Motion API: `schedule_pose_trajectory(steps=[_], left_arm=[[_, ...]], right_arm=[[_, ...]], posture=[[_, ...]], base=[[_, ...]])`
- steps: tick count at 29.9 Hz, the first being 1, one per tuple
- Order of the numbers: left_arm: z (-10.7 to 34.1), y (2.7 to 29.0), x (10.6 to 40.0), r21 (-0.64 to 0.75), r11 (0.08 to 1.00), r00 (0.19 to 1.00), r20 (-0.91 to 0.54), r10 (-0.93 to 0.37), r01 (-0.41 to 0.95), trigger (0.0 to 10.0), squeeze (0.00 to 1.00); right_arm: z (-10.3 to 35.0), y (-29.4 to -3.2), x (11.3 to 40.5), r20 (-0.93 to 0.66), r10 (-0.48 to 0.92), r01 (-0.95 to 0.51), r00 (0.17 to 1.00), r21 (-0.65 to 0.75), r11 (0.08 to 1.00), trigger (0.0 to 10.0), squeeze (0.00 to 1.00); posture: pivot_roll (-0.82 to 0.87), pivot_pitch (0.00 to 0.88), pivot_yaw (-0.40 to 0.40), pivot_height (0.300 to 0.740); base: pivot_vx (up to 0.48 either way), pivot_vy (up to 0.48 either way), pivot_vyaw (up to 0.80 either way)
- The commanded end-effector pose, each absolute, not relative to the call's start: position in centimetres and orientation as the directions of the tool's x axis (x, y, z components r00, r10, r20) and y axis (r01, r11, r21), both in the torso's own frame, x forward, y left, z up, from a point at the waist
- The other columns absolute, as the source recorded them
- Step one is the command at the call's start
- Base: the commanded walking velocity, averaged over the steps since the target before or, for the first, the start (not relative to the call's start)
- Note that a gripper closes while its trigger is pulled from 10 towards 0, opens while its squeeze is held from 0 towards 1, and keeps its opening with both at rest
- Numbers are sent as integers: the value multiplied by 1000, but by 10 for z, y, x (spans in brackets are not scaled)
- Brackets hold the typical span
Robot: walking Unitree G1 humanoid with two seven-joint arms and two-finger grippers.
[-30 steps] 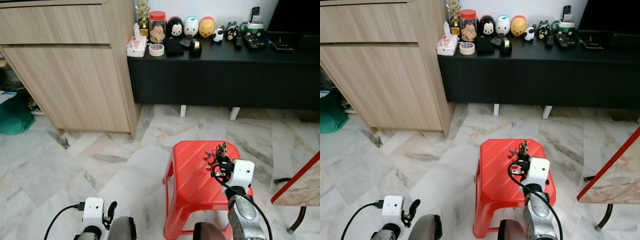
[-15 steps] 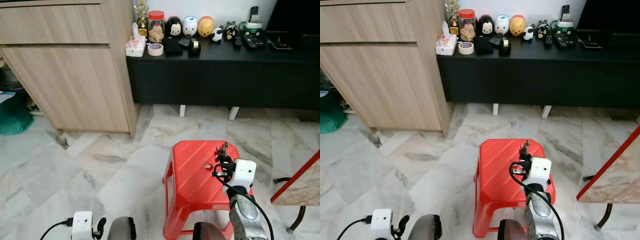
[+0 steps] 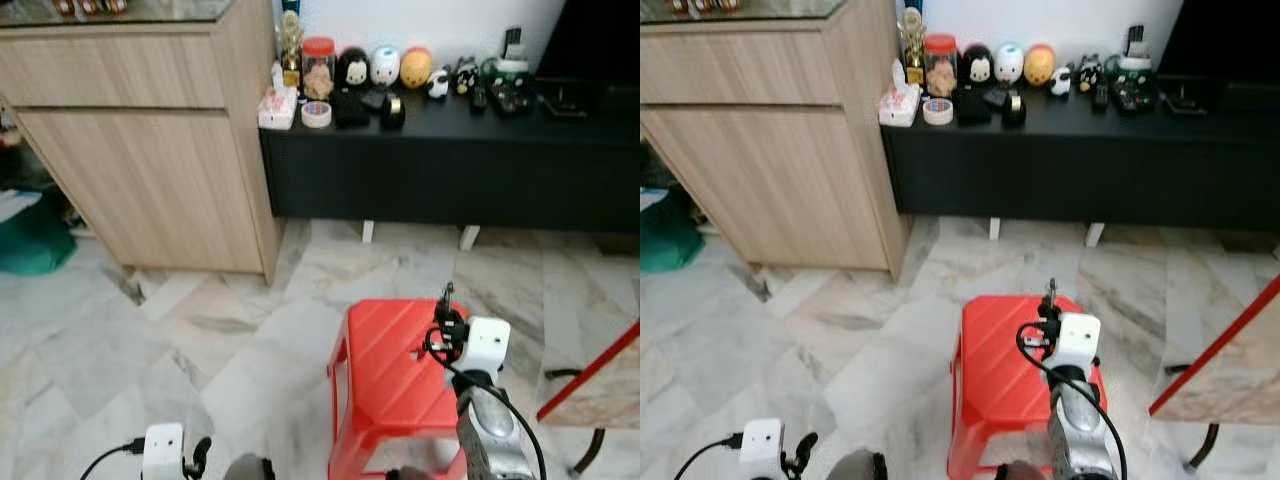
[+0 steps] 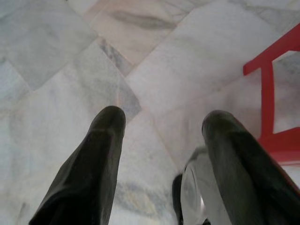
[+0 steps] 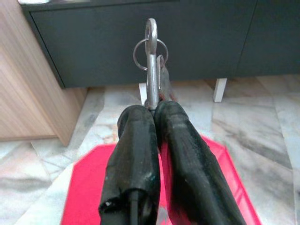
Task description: Hang keys on a hook
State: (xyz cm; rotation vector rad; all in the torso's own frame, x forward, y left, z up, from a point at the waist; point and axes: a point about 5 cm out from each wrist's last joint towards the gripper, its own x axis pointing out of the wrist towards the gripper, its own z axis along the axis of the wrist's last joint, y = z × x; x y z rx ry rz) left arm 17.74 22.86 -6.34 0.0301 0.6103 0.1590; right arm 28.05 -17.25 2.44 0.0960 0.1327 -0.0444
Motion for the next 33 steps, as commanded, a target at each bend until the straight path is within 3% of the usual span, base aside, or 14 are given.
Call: schedule_pose_trajectory(steps=[1,11,33], left_arm=[[-69,232,169,77,984,776,-605,176,-163,10000,0],[-77,238,151,91,975,716,-665,212,-204,10000,0],[-79,233,152,85,976,715,-668,207,-202,10000,0]], right_arm=[[32,-173,284,-92,-41,50,995,88,995,10000,0],[29,-176,284,-118,-66,76,991,86,993,10000,0],[28,-174,285,-130,-83,94,988,85,992,10000,0]], posture=[[41,46,-24,740],[41,53,-22,740],[44,17,-23,740]], base=[[0,0,0],[0,0,0],[0,0,0]])
